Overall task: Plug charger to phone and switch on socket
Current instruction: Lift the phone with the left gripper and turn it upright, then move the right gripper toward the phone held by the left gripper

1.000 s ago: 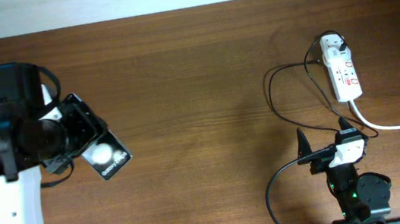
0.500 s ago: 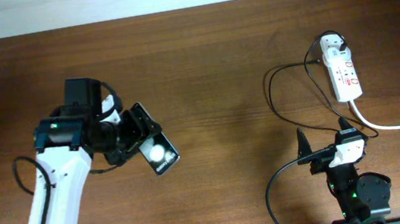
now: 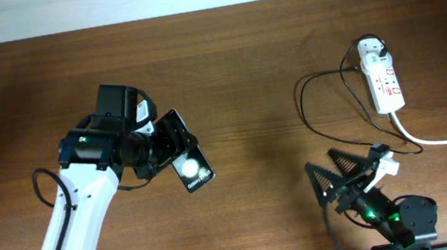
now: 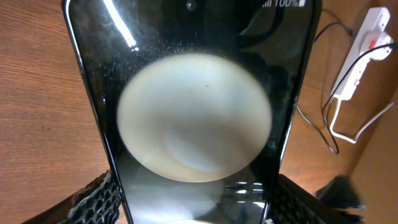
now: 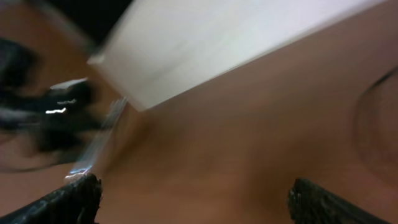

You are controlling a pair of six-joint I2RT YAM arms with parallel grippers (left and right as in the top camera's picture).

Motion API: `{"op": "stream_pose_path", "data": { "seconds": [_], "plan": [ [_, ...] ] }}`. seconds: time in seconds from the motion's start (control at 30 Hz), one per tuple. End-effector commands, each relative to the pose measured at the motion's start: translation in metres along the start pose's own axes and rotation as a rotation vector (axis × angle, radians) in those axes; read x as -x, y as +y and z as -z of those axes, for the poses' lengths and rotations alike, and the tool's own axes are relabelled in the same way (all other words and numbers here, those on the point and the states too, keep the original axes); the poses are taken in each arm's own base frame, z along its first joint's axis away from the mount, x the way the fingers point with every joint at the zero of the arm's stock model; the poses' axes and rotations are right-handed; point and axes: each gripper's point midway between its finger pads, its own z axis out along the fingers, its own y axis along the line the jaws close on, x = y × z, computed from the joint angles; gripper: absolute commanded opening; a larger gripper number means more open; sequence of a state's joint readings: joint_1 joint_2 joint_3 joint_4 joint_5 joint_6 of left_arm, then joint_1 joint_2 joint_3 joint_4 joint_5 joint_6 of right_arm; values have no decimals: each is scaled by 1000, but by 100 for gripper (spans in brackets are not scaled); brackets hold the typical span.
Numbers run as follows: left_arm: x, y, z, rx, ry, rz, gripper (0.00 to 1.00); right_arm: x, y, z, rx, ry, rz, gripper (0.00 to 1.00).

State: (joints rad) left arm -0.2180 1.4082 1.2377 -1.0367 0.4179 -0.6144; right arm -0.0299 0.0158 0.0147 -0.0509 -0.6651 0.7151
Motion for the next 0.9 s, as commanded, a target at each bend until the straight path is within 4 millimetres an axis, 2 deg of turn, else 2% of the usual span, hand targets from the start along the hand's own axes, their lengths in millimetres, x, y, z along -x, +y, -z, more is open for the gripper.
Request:
{"op": "stream_pose_path", "data": {
  "seconds": [0.0, 0.17, 0.33, 0.47, 0.53, 0.67, 0.8, 0.87],
  "plan": [
    [2, -3, -1, -13, -7, 41, 58, -43, 45, 12, 234, 293, -346, 99],
    [5, -5, -19, -2, 20, 138, 57, -37, 39, 9, 203, 250, -343, 99],
    [0, -32, -47, -34, 42, 134, 57, -31, 44, 9, 222, 232, -314, 99],
    [-2, -41, -49, -50, 39, 122, 57, -19, 57, 12, 242, 211, -283, 99],
    [-2, -41, -49, -50, 39, 129, 57, -11, 65, 13, 253, 192, -195, 99],
    [-2, -41, -49, -50, 39, 129, 57, -2, 51, 13, 77, 192, -140, 99],
    [-1, -41, -49, -52, 37, 136, 57, 19, 54, 16, -72, 248, -142, 99],
    [-1, -41, -49, -52, 37, 136, 57, 28, 64, 15, -116, 317, -198, 99]
  ]
}}
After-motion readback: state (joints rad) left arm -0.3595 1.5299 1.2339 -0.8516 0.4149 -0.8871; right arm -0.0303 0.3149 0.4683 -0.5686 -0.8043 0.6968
